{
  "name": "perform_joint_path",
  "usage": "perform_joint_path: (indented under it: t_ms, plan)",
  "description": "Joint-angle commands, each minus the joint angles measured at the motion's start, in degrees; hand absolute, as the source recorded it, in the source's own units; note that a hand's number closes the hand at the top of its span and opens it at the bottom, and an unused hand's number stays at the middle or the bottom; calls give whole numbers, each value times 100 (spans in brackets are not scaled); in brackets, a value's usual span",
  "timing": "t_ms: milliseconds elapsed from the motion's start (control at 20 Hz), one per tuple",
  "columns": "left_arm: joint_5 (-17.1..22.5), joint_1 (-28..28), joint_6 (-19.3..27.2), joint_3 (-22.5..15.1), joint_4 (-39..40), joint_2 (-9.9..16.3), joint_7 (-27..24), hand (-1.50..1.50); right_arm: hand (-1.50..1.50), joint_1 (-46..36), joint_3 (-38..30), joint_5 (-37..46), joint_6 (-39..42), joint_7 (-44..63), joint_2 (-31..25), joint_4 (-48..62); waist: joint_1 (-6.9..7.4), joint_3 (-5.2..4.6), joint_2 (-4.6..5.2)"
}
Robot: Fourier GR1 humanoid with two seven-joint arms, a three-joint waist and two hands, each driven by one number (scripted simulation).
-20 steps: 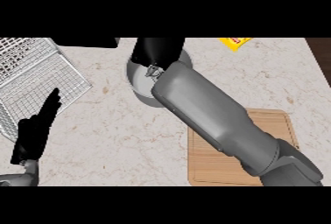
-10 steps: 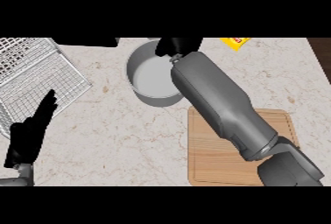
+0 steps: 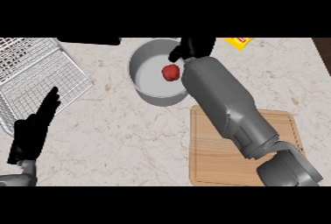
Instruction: Pick the bell pepper from the cutting board and place it in the pot
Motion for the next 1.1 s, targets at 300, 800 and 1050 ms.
perform_joint_path:
  t_ms: [300,800,1050]
  plan:
    - [10,-95,-122,99,133,89,24,0,-150,-108,-545,-629,-1646,-1309,10,-303,-46,6,-18]
    - [-192,67,51,107,101,-49,-43,0,-150,417,-672,-2411,-1838,-2429,9,-1318,-206,3,-107]
    - [40,396,-86,447,46,58,-70,0,-150,1522,-364,-2877,-1651,-2836,10,-2552,-435,4,-180]
